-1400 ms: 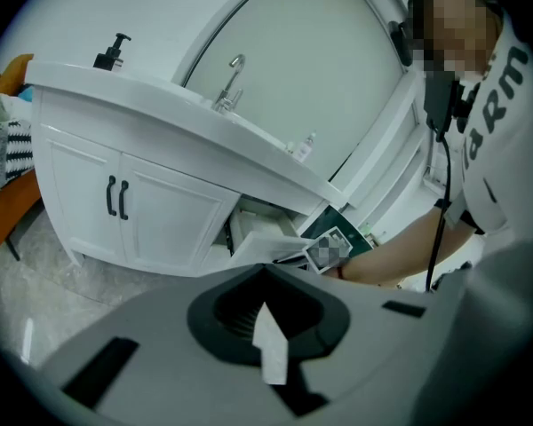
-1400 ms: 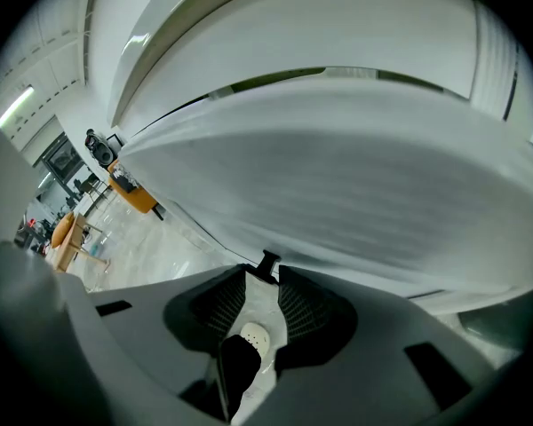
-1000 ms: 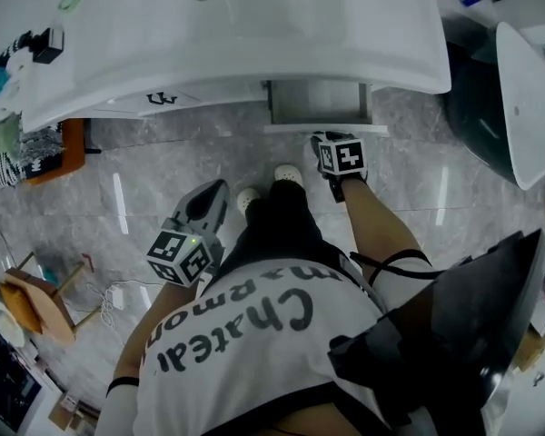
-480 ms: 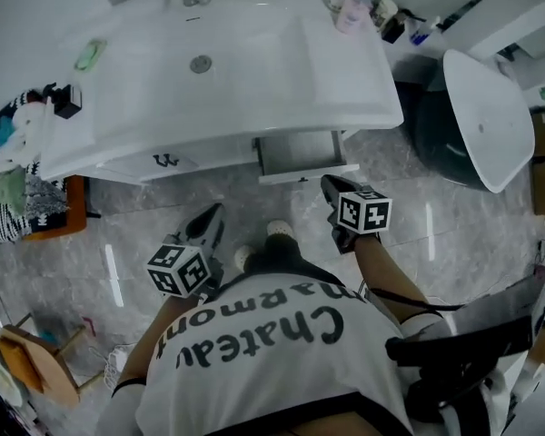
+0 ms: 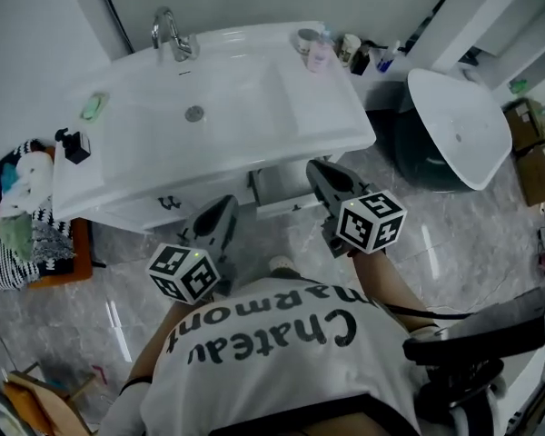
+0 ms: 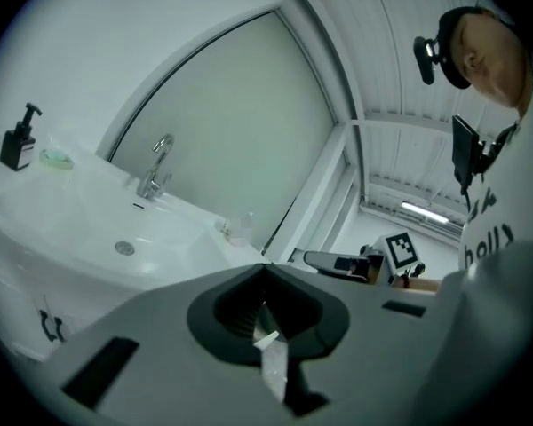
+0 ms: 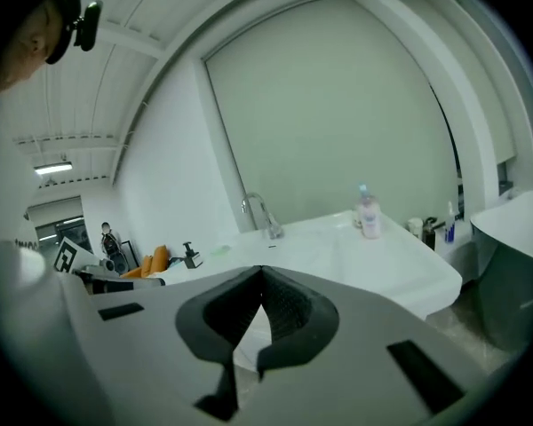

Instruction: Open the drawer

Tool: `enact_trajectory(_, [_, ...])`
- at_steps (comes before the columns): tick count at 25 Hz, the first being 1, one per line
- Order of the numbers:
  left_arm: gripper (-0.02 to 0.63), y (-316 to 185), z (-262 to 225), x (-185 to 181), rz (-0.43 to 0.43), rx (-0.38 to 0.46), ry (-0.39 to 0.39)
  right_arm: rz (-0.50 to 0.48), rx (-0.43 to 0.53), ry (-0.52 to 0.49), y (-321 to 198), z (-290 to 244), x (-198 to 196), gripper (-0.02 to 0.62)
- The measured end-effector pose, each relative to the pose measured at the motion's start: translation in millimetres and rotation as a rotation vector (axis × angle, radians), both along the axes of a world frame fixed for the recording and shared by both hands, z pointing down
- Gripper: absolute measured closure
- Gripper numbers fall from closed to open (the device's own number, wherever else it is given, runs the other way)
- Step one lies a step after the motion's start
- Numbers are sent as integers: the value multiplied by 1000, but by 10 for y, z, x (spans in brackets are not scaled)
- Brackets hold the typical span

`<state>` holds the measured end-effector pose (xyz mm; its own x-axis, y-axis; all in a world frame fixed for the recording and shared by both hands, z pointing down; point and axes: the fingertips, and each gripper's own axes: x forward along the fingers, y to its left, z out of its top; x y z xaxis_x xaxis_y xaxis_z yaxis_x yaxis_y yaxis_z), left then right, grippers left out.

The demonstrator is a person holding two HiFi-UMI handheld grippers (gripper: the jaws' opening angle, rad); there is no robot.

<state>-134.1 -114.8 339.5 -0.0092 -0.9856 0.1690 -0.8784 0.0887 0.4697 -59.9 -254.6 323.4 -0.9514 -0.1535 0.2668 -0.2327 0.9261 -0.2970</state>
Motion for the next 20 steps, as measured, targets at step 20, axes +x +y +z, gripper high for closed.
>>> enact_trajectory(20, [598, 605, 113, 143, -46, -74, -20, -145, 47, 67, 788, -22, 210, 584])
